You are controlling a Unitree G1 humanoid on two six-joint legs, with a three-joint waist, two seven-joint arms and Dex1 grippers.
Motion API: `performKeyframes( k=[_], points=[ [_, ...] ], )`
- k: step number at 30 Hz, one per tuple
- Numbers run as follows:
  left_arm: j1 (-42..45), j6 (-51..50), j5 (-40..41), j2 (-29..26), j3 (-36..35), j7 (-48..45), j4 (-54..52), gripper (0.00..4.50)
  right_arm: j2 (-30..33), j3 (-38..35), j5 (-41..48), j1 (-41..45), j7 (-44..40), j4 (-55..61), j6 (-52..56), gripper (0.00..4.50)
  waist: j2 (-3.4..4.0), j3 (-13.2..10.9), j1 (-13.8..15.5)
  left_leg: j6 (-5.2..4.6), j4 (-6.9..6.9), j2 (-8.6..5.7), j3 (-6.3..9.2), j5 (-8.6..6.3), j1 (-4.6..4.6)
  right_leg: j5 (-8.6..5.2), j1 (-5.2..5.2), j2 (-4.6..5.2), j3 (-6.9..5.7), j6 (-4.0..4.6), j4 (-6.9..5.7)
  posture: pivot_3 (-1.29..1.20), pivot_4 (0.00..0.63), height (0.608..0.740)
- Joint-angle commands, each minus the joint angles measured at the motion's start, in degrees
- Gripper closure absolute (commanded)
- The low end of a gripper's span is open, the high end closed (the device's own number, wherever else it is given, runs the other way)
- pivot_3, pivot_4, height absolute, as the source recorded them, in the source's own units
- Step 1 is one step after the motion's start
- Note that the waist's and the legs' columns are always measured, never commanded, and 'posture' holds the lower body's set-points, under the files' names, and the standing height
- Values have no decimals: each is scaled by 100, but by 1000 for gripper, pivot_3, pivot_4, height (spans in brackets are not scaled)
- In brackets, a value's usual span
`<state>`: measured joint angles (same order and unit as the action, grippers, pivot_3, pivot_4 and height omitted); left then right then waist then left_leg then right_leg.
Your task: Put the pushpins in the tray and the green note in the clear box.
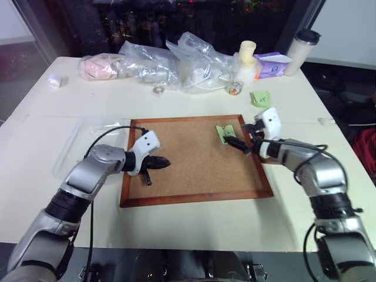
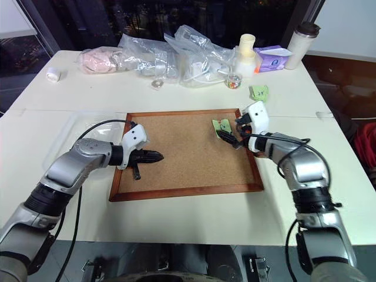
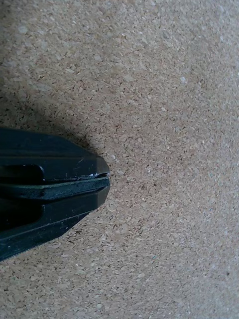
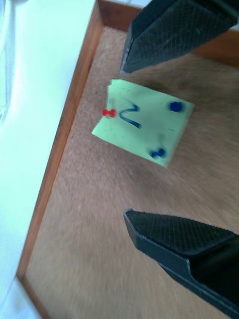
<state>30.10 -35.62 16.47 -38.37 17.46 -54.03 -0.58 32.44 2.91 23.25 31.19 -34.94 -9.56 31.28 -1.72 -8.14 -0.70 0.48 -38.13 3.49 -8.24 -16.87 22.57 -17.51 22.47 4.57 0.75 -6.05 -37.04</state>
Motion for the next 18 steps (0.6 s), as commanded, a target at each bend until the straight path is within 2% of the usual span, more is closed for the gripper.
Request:
performKeyframes(
  k=[1, 5, 12, 14, 18],
  points=[
    [-32, 43, -356, 55, 198, -23, 415, 4452, -279, -11, -497, 617, -46, -1134, -855, 0, 3, 0, 1, 0, -1, 0, -3, 0, -2, 0, -3, 0, 0, 0, -1, 0, 150, 737],
    [-133, -44, -296, 161, 74, -12, 318, 4452, -622, 102, -905, 1269, -231, -2391, -1640, 0, 16, 6, -8, 3, -5, 1, -7, 2, -8, 1, -8, 3, -1, -1, -6, 0, 150, 737],
    [-367, -165, -310, 176, -34, 71, 80, 4452, -861, 39, -1304, 1702, -447, -3579, -2343, 0, 17, 6, -16, 4, -6, 3, -16, 2, -10, 1, -13, 6, -3, -1, -7, 0, 150, 737],
    [-429, -203, -311, 172, -60, 98, 1, 4500, -896, 23, -1408, 1776, -449, -3879, -2496, 570, 20, 5, -33, 5, -5, 5, -18, 3, -10, 1, -12, 5, -4, -1, -7, 0, 150, 737],
    [-515, -270, -310, 167, -110, 129, -104, 4500, -943, -59, -1498, 1856, -471, -4229, -2753, 2354, 31, 8, -48, 7, -4, 6, -20, 4, -13, 1, -13, 5, -3, -1, -8, 0, 150, 737]
  ],
)
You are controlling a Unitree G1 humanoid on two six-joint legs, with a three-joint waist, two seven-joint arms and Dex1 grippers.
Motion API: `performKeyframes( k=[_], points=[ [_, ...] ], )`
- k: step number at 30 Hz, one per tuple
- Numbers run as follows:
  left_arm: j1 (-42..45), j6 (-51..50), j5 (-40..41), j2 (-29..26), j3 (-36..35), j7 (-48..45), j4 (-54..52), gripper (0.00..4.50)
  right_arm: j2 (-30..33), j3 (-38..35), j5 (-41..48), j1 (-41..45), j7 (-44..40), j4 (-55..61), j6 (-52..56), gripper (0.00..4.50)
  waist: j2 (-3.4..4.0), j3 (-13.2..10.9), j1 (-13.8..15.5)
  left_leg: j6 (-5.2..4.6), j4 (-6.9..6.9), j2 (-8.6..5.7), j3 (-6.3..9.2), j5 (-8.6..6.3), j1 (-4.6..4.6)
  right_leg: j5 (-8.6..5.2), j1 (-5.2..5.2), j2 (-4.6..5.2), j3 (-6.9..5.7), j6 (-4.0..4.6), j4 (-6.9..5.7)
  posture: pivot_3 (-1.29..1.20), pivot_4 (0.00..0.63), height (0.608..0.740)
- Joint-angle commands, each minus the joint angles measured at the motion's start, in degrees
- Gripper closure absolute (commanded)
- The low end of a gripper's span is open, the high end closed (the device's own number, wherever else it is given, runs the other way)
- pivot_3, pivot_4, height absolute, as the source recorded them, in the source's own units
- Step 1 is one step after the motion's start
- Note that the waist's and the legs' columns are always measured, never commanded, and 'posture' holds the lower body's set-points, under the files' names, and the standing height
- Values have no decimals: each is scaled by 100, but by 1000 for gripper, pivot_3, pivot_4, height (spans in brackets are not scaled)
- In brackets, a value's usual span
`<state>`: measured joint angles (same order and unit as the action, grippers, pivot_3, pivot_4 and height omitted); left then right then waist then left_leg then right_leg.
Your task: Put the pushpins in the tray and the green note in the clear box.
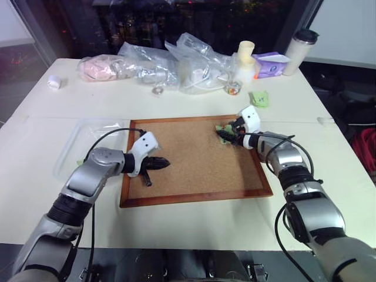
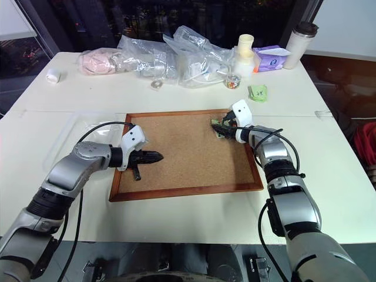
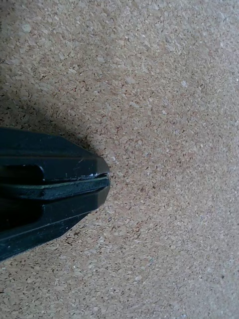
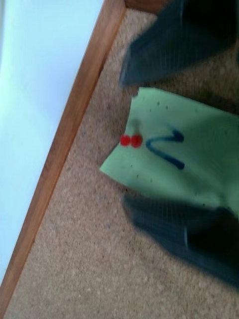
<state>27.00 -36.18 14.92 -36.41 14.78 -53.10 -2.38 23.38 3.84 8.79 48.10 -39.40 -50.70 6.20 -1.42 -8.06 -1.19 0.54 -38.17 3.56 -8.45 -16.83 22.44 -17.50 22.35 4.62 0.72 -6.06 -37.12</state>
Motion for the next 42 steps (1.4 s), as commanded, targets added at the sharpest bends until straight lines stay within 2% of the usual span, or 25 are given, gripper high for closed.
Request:
performKeyframes(
  k=[1, 3, 4, 5, 17, 25, 42],
  points=[
    [-223, -227, -154, -35, 147, 40, 65, 4500, -58, -195, -32, 177, -39, -150, -285, 2901, 1, 0, 0, 0, 0, 0, 0, 0, 0, 0, 0, 0, 0, 0, 0, 0, 150, 737],
    [-256, -242, -157, -47, 133, 47, 50, 4500, -91, -264, -20, 192, -70, -196, -382, 3800, 2, 1, -3, 1, 1, 1, -1, 0, 0, 0, 0, 0, 0, 0, 0, 0, 150, 737],
    [-279, -244, -171, -55, 139, 49, 44, 4500, -99, -280, -29, 185, -84, -190, -400, 4386, 6, 2, -4, 1, 0, 1, -2, 1, -2, 0, -1, -1, 0, 0, 0, 0, 150, 737],
    [-294, -246, -183, -58, 143, 50, 38, 4500, -105, -291, -43, 179, -94, -189, -416, 4452, 8, 2, -5, 3, 0, 1, -3, 1, -2, 0, -1, -1, 0, 0, -1, 0, 150, 737],
    [-340, -266, -213, -11, 190, 37, -18, 4500, -97, -242, -379, 81, -118, -170, -753, 4452, 11, 2, -6, 4, 2, 3, -7, 2, -3, 0, 0, -1, 0, 0, 0, 0, 150, 737],
    [-410, -250, -280, -27, 266, 49, -49, 4500, -113, -700, -177, 253, 260, -196, -1237, 4452, 17, -1, -8, 4, 2, 3, -10, 2, -3, 0, 2, 0, 2, 0, 0, 0, 150, 737],
    [-426, -281, -337, 21, 346, -12, -137, 4500, -212, -953, 151, 182, 136, 6, -1034, 4452, 20, -2, -8, 4, 3, 3, -12, 2, -4, 0, 2, 0, 3, 0, 0, 0, 150, 737]
  ],
)
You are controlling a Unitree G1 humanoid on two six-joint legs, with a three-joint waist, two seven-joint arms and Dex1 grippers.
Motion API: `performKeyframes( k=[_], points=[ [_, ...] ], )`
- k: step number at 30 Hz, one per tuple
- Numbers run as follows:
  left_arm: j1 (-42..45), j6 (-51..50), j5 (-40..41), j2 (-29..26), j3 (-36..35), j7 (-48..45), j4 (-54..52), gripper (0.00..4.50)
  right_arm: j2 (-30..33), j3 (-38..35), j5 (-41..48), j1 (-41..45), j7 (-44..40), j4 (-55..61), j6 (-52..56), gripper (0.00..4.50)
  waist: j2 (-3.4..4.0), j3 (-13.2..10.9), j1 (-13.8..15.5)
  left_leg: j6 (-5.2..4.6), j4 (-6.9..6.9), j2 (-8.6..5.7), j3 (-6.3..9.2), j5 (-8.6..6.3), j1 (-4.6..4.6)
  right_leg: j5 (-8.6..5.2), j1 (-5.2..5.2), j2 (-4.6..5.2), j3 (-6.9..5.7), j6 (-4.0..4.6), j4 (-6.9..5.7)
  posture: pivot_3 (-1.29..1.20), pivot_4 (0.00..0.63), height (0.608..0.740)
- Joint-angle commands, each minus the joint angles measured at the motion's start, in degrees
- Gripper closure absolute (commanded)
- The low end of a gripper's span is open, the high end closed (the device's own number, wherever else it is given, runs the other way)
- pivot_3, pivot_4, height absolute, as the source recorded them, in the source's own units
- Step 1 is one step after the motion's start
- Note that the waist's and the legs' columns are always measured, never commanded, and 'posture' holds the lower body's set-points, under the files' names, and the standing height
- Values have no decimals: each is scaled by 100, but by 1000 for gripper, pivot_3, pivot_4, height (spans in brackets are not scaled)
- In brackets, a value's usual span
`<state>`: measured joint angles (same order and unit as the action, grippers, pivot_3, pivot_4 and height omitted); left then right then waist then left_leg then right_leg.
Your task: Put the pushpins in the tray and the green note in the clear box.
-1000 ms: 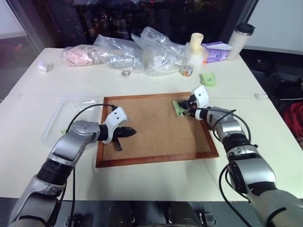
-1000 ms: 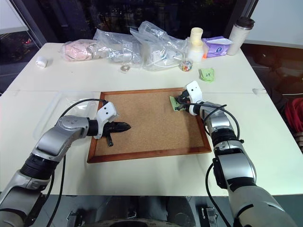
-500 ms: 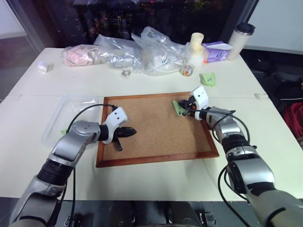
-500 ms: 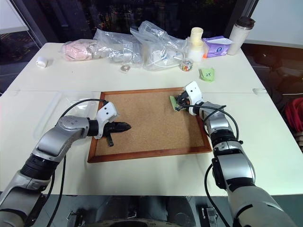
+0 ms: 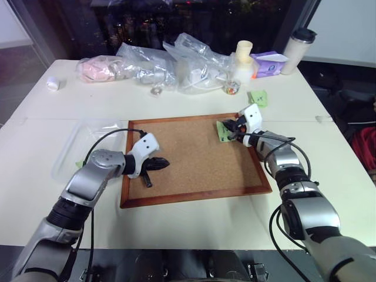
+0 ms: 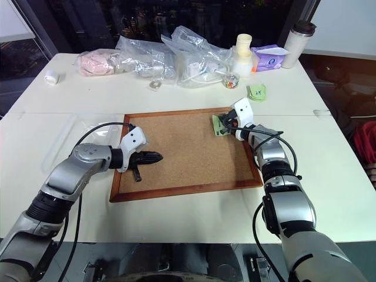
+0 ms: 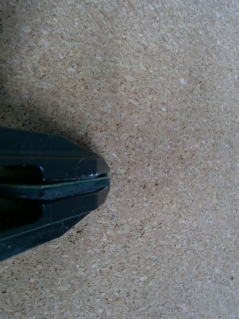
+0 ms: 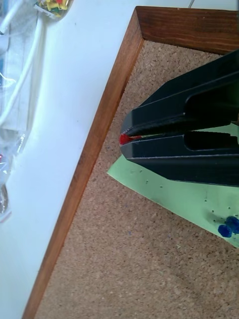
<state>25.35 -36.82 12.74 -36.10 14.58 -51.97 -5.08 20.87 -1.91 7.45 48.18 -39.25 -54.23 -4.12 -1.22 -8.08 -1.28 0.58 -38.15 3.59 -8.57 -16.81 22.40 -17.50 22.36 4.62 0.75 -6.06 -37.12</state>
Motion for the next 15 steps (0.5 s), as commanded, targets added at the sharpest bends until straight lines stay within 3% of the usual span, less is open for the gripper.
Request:
performKeyframes(
  k=[1, 9, 15],
  points=[
    [-259, -220, -120, -8, 367, -129, 131, 4500, 26, -418, 335, 183, 110, 396, 43, 4452, 0, 1, 2, 0, 0, 0, 0, 0, 0, 0, 0, 0, 0, 0, 0, 0, 150, 737],
    [-287, -234, -130, 10, 378, -144, 91, 4500, 49, -768, 603, 38, 262, 804, 409, 4452, 3, 2, 3, 0, 3, 1, -1, 0, -1, 0, -1, 0, 0, 0, 2, 0, 150, 737],
    [-272, -133, -192, -44, 327, -145, 59, 4500, 820, -1184, 516, -922, 1102, 2094, 1295, 4452, 1, 4, 56, 1, 8, 2, 1, -1, 1, -1, -3, 8, -1, 1, 5, 0, 150, 737]
  ],
)
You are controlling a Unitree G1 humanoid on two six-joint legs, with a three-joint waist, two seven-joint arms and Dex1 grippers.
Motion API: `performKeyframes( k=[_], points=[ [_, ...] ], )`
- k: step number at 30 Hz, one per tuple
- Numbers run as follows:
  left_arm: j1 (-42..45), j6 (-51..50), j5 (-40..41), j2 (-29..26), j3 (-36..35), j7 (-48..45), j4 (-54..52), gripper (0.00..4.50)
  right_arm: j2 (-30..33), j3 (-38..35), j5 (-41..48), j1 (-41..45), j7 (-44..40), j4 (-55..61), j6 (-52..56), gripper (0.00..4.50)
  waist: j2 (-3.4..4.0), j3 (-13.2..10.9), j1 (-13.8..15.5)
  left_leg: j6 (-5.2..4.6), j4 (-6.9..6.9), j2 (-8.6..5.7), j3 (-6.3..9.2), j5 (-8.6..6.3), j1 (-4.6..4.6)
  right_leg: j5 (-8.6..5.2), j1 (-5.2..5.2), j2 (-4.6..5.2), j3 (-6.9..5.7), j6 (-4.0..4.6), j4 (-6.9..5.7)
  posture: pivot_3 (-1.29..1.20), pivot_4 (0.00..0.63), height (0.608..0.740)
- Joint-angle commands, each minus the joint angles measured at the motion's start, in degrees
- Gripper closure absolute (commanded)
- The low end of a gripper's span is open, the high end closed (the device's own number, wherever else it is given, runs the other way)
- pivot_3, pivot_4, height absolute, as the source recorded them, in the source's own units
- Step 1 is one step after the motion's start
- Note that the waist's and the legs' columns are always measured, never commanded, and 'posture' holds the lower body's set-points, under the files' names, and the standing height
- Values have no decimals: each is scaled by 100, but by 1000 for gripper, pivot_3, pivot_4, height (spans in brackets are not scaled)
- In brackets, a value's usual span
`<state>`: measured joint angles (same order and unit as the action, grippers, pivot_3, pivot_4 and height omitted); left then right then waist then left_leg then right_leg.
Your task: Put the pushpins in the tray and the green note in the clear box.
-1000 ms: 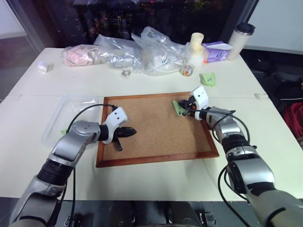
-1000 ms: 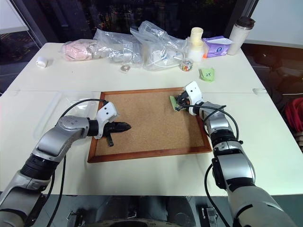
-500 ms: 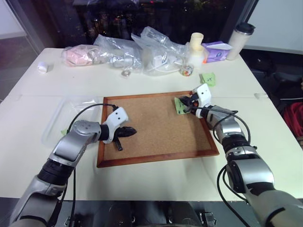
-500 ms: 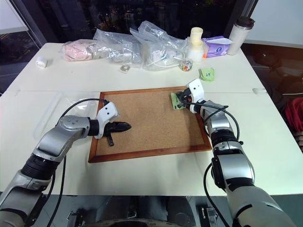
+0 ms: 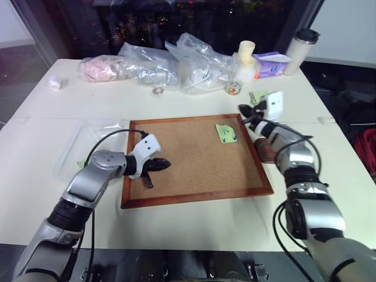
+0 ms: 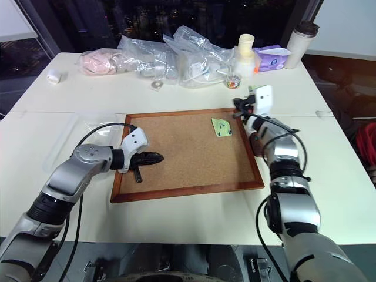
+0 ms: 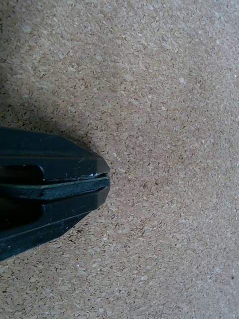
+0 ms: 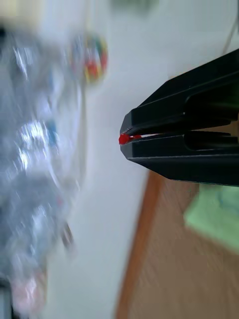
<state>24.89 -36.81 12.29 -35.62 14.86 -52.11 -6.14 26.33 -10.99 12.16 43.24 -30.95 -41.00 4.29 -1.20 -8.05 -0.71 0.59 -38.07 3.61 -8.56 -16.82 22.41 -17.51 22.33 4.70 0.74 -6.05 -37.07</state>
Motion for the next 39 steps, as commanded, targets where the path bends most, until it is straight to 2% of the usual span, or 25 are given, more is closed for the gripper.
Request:
performKeyframes(
  k=[1, 9, 17, 20, 25, 26, 27, 34, 39],
  points=[
    [-206, -112, -162, -102, 297, -133, 178, 4500, 300, -292, 126, -686, 270, 1146, 697, 4452, -2, 2, -13, 2, 3, 0, 0, -1, 0, 0, -2, 0, 0, 0, 2, 0, 150, 737],
    [-152, -45, -224, -91, 286, -173, 258, 4500, 300, -468, 368, -2038, 613, 3019, 2030, 4452, 29, 15, -46, 18, 2, 0, -5, 6, -15, 0, -2, -10, 6, -5, -6, 0, 150, 737],
    [-108, 42, -290, -52, 318, -230, 385, 4500, 357, -457, 301, -2455, 727, 3212, 2251, 4452, 26, 19, -23, 15, 3, -3, -3, 4, -9, -1, -2, -12, 6, -4, 1, 0, 150, 737],
    [-119, 79, -322, -45, 324, -245, 433, 4500, 323, -503, 421, -2593, 684, 3357, 2326, 3486, 24, 21, -21, 15, 3, -3, 1, 5, -10, -1, -3, -13, 6, -4, 0, 0, 150, 737],
    [-125, 102, -334, -30, 325, -265, 463, 4500, 348, -608, 595, -2733, 648, 3642, 2402, 841, 25, 22, -19, 14, 3, -3, 2, 4, -10, -2, -3, -12, 6, -4, 0, 0, 150, 737],
    [-119, 116, -337, -19, 325, -265, 491, 4500, 351, -647, 639, -2730, 648, 3680, 2424, 361, 25, 22, -18, 14, 3, -3, 2, 4, -10, -2, -3, -13, 6, -4, 0, 0, 150, 737],
    [-117, 129, -342, -12, 328, -266, 511, 4500, 351, -679, 664, -2725, 664, 3710, 2426, 64, 25, 22, -16, 14, 3, -3, 4, 4, -9, -2, -3, -13, 6, -4, 0, 0, 150, 737],
    [-131, 136, -350, 32, 356, -275, 529, 4500, 274, -872, 1181, -2441, 512, 4401, 2368, 64, 26, 22, -12, 13, 3, -4, 23, 4, -9, -2, -3, -13, 6, -4, 0, 0, 150, 737],
    [-92, 146, -369, 81, 391, -288, 577, 4500, 164, -400, 1243, -2240, 202, 4491, 2399, 64, 19, 28, -2, 12, 3, -5, 31, 3, -9, -2, -6, -13, 3, -4, 1, 0, 150, 737]
  ],
)
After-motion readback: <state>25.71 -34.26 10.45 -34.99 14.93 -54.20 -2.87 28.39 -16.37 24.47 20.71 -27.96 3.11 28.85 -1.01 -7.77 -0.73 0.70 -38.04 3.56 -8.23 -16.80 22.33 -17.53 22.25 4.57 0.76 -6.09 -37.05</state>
